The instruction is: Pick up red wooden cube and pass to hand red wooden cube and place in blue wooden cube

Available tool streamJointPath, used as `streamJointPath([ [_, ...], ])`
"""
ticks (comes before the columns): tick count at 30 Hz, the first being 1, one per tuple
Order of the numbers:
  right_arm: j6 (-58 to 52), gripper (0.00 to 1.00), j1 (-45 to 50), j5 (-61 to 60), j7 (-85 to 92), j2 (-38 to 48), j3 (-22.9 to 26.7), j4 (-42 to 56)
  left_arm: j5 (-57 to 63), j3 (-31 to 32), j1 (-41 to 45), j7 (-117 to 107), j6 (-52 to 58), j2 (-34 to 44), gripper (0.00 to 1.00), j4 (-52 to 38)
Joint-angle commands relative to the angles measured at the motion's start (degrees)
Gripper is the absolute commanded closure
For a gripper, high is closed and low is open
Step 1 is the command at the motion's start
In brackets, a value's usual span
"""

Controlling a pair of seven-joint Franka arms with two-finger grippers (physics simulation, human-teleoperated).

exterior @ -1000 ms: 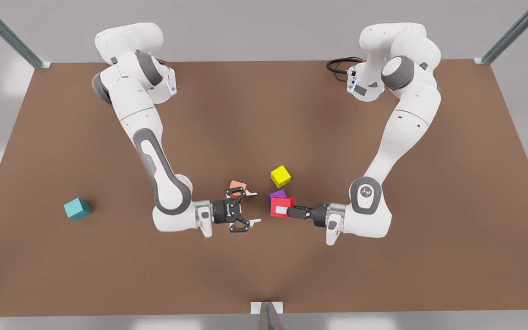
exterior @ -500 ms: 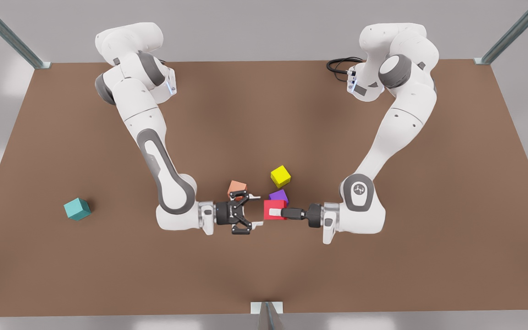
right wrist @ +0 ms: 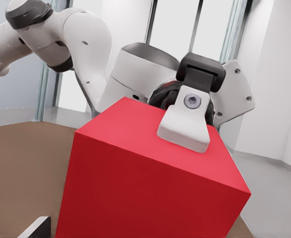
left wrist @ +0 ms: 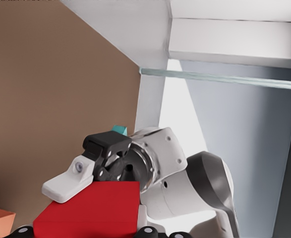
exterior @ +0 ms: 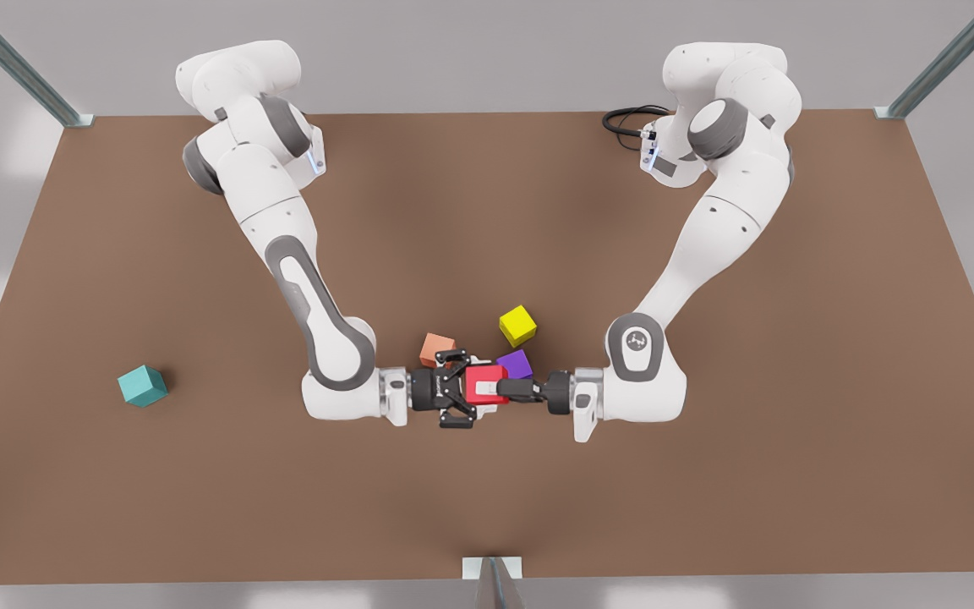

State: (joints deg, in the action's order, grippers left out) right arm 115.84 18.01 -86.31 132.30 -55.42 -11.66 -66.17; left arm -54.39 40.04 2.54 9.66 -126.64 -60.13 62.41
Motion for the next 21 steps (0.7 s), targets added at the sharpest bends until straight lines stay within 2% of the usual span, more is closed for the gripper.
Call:
streamJointPath([
  [1,0.6,0.0,0.0,-0.1,2.3,0.0,-0.1,0.3,-0.7,0.0,0.0,4.0,-1.0,0.1,0.36,0.0],
  [17,1.0,0.0,0.1,-0.2,-1.2,0.0,-0.6,2.0,-0.8,0.0,0.0,4.0,-1.0,0.0,0.36,0.0],
  [18,1.0,0.04,0.1,-0.2,-1.3,0.0,-0.6,2.0,-0.8,0.0,0.0,4.0,-1.0,0.0,0.36,0.0],
  [20,1.0,0.4,0.1,-0.3,-1.2,0.0,-0.6,2.0,-0.8,0.0,0.0,4.0,-1.0,0.0,0.36,0.0],
  [21,1.0,0.45,0.1,-0.3,-1.2,0.0,-0.6,2.0,-0.8,0.0,0.0,4.0,-1.0,0.0,0.36,0.0],
])
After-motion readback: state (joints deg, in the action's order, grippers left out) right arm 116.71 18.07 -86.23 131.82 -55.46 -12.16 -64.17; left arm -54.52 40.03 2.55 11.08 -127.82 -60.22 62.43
